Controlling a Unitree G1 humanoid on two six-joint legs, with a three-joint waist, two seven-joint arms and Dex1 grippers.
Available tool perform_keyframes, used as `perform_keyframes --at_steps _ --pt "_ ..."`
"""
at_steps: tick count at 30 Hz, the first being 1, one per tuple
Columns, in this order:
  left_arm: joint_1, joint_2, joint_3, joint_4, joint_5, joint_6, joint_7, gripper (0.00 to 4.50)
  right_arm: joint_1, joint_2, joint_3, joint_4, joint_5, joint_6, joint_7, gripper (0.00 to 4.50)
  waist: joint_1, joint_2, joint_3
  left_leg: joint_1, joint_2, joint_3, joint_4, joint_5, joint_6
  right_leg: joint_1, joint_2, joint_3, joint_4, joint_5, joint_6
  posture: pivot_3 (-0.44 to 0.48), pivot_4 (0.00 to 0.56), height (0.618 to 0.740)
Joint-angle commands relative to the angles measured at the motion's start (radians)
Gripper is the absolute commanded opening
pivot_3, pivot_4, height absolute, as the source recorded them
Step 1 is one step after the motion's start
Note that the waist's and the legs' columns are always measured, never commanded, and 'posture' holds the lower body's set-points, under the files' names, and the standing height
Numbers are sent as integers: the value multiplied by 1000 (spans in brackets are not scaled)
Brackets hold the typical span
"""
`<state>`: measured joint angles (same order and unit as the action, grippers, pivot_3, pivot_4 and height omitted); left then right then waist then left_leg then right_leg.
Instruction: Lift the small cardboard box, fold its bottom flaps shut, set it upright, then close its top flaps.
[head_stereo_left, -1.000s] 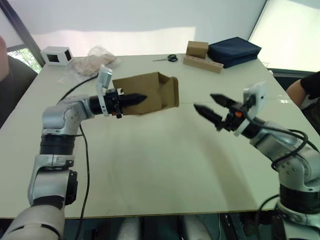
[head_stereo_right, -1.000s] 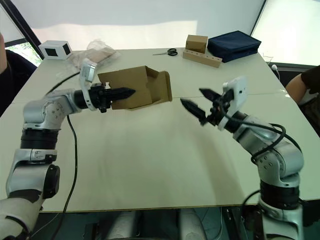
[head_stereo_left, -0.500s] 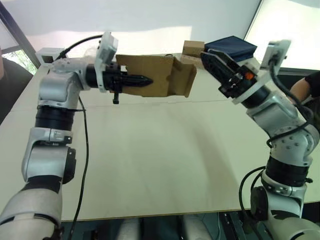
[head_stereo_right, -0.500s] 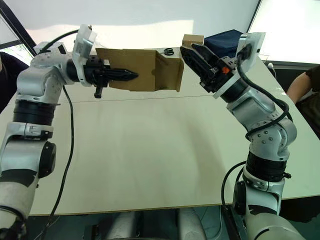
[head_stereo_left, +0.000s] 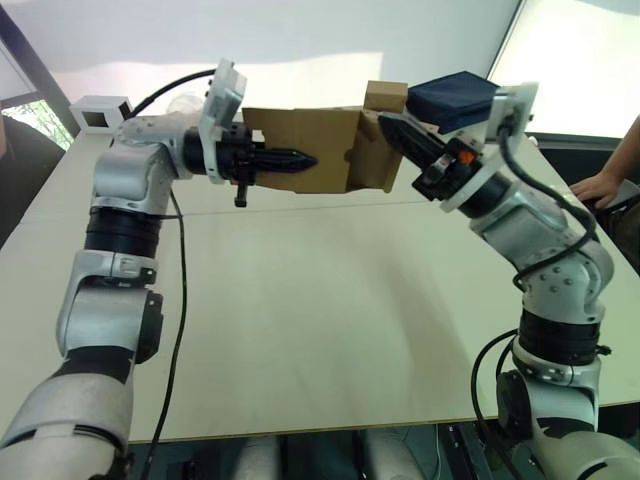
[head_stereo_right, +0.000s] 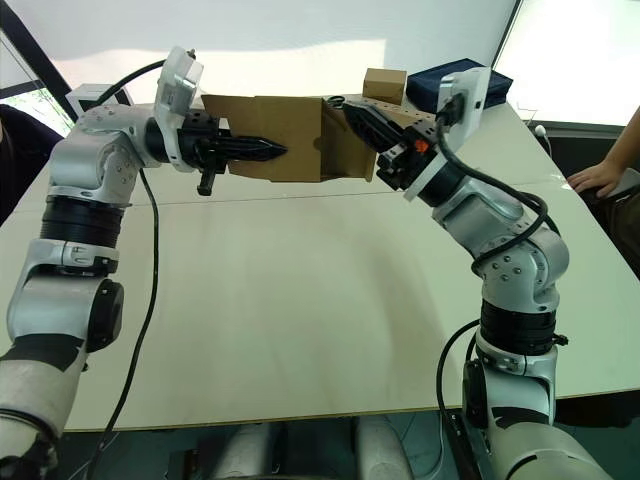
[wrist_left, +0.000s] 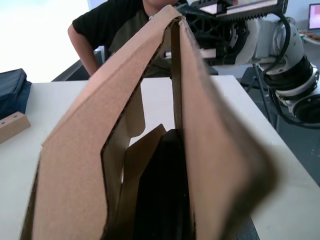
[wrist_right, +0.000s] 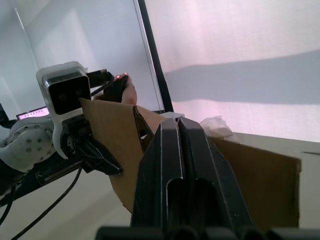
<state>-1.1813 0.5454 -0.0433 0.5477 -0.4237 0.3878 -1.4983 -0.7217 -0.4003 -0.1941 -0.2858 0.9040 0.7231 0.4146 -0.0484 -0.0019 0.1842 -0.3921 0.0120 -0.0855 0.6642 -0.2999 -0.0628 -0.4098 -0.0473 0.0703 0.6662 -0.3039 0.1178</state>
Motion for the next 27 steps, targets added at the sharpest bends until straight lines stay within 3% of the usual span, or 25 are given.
perform_keyframes --at_steps 1,16,27 --pt "-30 1 36 -35 -20 8 12 0 -19 18 11 -16 -16 -37 11 33 0 0 0 0 0 0 0 0 0 0 0 0 0 0 0 0 150 740" --pt "2 -46 79 -113 -95 154 68 0 -19 137 61 -3 -71 -95 -29 33 -3 0 0 0 0 0 0 0 0 0 0 0 0 0 0 0 150 740" --pt "28 -24 88 -138 -123 221 47 0 -3 164 79 -5 -110 -115 -26 33 -23 0 0 0 0 -1 0 0 -1 0 0 0 0 0 0 0 150 740"
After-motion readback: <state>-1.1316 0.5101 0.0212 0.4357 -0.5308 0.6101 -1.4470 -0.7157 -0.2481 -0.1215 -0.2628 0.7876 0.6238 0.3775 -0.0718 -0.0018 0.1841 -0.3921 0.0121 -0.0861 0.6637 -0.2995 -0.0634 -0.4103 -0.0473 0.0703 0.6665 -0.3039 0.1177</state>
